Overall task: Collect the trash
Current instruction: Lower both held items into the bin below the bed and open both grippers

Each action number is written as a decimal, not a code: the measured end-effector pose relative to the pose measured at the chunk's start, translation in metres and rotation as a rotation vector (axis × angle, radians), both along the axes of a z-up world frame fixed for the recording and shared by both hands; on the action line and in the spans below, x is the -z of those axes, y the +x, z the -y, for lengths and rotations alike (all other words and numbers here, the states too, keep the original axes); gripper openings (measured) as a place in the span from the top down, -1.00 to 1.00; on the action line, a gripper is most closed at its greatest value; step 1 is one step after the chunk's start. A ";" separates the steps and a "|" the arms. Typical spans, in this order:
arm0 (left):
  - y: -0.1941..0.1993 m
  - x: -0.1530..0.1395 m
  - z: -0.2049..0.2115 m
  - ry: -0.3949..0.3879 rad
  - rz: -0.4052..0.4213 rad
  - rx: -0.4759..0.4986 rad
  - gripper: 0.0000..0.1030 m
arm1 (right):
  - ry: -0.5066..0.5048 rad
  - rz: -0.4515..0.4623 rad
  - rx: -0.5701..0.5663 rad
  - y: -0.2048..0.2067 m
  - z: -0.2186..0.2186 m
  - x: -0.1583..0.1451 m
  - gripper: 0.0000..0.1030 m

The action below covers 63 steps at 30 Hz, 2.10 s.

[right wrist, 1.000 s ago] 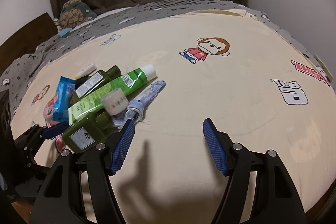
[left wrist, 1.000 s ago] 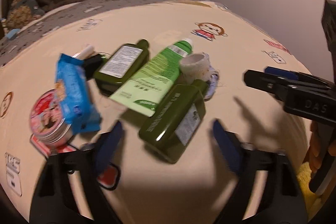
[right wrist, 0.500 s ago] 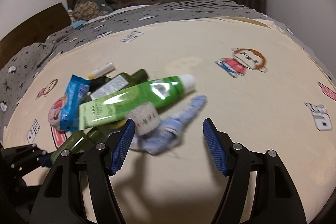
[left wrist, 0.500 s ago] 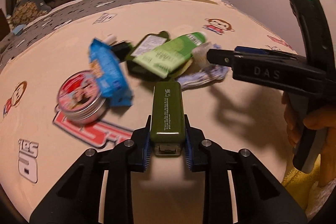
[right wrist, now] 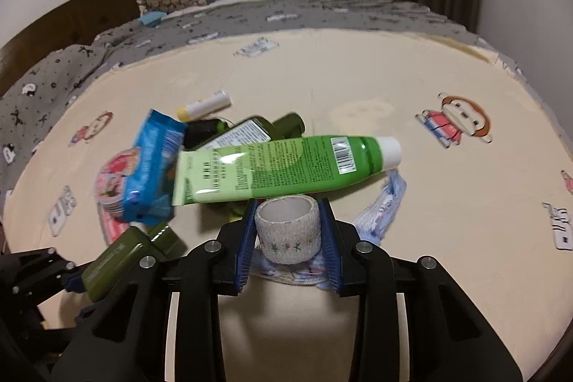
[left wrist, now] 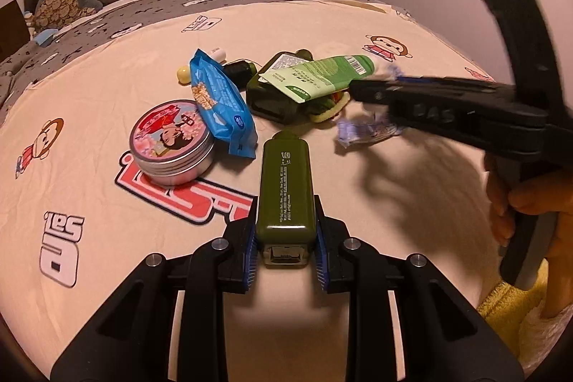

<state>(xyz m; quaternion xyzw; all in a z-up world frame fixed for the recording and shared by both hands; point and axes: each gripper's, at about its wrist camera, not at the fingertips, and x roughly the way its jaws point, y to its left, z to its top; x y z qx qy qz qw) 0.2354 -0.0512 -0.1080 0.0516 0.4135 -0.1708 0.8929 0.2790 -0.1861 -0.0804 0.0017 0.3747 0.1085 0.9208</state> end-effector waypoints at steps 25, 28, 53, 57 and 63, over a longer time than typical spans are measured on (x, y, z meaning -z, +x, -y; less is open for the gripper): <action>-0.180 -0.030 -0.005 -0.077 0.084 0.022 0.53 | 0.028 0.022 -0.065 -0.225 0.021 0.002 0.32; -0.194 -0.019 -0.004 -0.078 0.049 0.037 0.53 | 0.018 -0.009 -0.057 -0.237 0.020 0.016 0.32; -0.197 0.144 0.024 -0.031 -0.457 0.094 0.53 | 0.068 -0.471 -0.021 -0.244 0.018 0.161 0.32; -0.196 0.151 0.028 -0.021 -0.475 0.098 0.52 | 0.077 -0.481 -0.015 -0.244 0.017 0.166 0.29; -0.190 0.152 0.018 -0.029 -0.488 0.056 0.08 | 0.083 -0.466 0.005 -0.241 0.023 0.165 -0.02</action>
